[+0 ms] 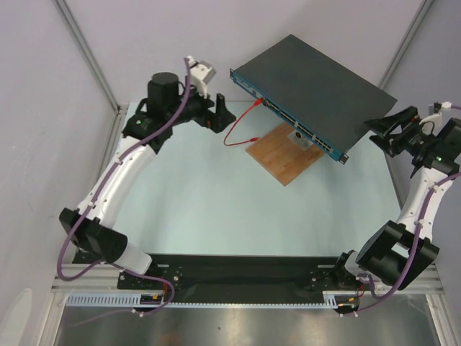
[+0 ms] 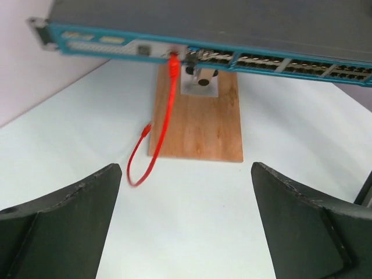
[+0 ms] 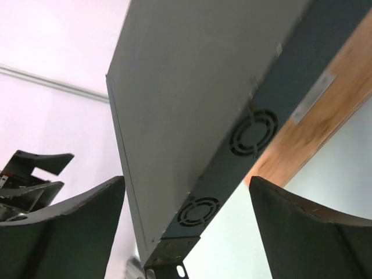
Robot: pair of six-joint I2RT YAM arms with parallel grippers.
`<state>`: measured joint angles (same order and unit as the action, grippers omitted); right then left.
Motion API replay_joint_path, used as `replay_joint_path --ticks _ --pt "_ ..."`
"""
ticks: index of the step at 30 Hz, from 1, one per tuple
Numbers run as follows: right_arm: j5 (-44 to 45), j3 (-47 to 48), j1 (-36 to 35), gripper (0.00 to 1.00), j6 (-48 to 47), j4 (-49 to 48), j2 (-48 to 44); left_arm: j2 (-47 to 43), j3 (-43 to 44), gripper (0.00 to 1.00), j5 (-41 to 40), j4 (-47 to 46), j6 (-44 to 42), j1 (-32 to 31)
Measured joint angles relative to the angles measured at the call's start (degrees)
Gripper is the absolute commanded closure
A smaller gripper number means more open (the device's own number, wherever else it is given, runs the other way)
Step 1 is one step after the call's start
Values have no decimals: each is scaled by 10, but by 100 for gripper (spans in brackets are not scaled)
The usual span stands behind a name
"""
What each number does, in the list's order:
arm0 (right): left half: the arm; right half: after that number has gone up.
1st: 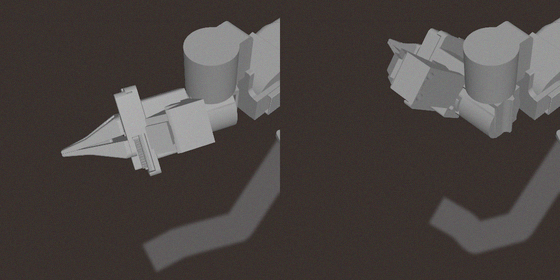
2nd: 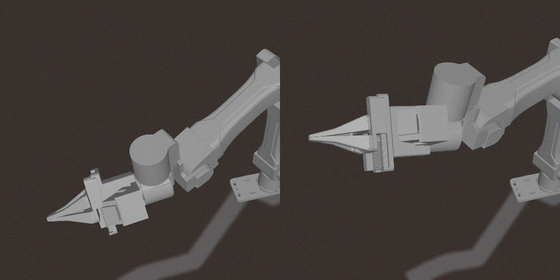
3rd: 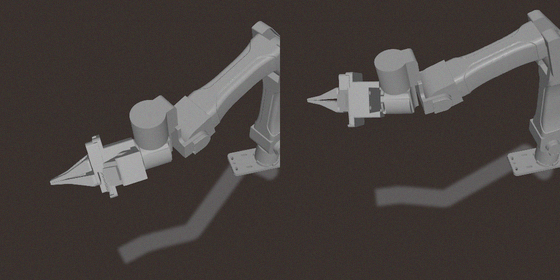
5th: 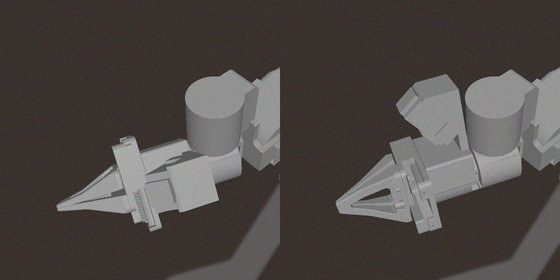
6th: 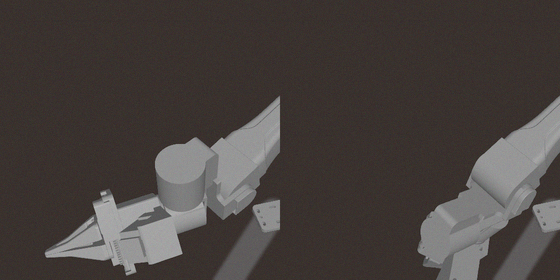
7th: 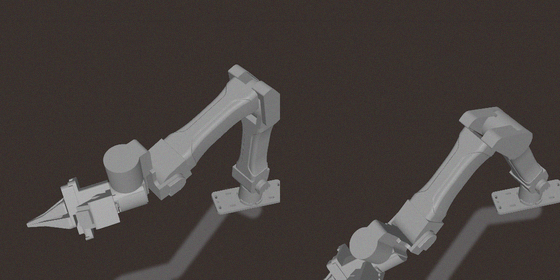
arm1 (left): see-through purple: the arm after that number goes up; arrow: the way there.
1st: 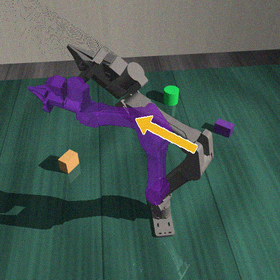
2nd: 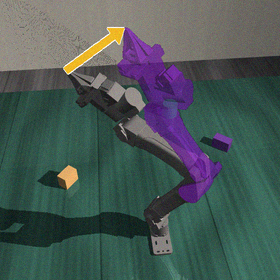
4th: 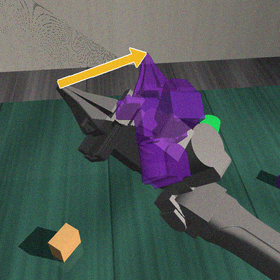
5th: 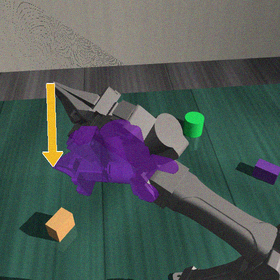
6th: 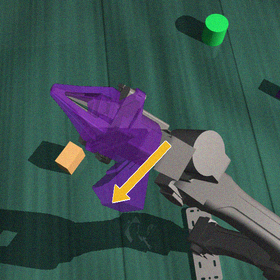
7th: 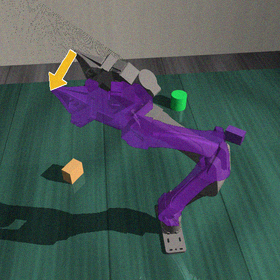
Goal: Insert the plug into the switch port
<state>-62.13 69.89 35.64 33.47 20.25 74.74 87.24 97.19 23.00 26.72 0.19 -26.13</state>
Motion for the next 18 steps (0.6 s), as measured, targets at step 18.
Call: replay_joint_path --ticks 18 --pt "132 86 -273 0 -291 173 -82 -151 -179 0 -31 170 20 120"
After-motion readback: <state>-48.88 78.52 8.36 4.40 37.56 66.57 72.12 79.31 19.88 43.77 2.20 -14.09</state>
